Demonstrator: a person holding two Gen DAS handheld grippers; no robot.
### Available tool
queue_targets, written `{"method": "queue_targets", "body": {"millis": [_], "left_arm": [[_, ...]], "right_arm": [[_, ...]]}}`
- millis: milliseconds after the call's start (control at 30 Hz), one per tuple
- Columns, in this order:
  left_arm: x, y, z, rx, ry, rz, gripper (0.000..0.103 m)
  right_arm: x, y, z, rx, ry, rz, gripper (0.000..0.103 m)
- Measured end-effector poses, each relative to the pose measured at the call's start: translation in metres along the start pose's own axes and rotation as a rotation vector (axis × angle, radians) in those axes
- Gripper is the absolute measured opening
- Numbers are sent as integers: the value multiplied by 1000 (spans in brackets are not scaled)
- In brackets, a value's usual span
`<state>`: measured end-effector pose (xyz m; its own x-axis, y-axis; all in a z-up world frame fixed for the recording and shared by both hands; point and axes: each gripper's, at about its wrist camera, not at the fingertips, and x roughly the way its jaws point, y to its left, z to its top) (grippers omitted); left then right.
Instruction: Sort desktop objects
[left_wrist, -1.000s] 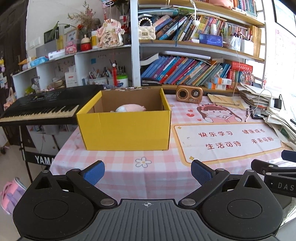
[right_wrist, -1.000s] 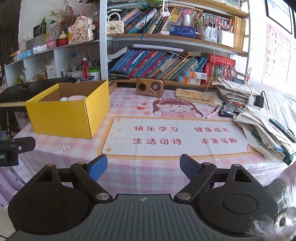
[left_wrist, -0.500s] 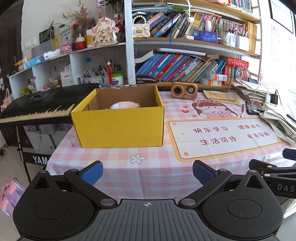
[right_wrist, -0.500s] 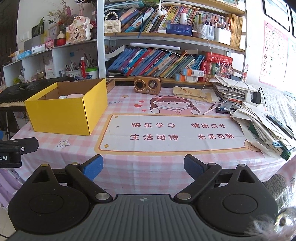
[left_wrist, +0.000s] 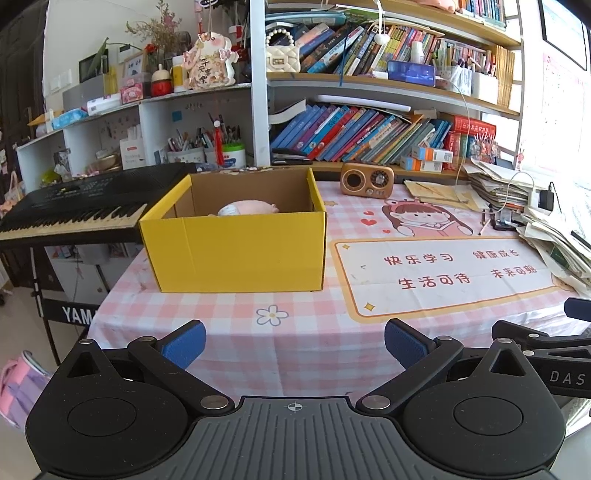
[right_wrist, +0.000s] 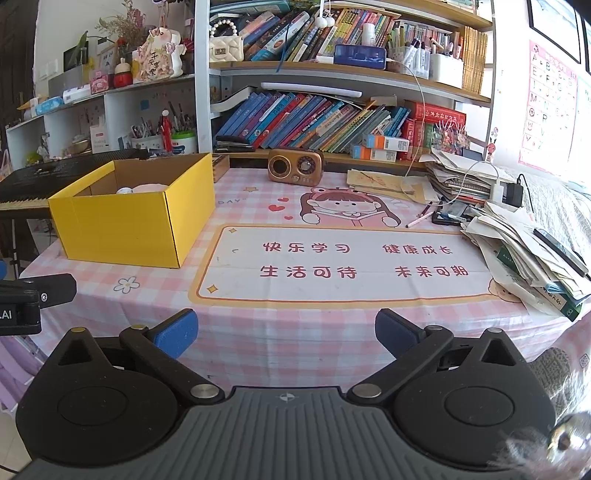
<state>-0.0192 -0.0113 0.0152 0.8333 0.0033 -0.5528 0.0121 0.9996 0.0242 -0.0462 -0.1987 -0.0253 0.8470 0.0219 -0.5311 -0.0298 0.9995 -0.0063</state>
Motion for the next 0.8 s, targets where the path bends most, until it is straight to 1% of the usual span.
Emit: {"method": "queue_targets", "body": {"millis": [267,567,800], "left_arm": [[5,2,-1,-2,16,2,103],[12,7,-2,-23,61,1,103],[14,7,-3,-21,68,4,103]], "right_arm": [[6,2,0,-4,14,0,103],[10,6,0,-9,31,0,103],[13,9,1,-14,39,-1,103]]}}
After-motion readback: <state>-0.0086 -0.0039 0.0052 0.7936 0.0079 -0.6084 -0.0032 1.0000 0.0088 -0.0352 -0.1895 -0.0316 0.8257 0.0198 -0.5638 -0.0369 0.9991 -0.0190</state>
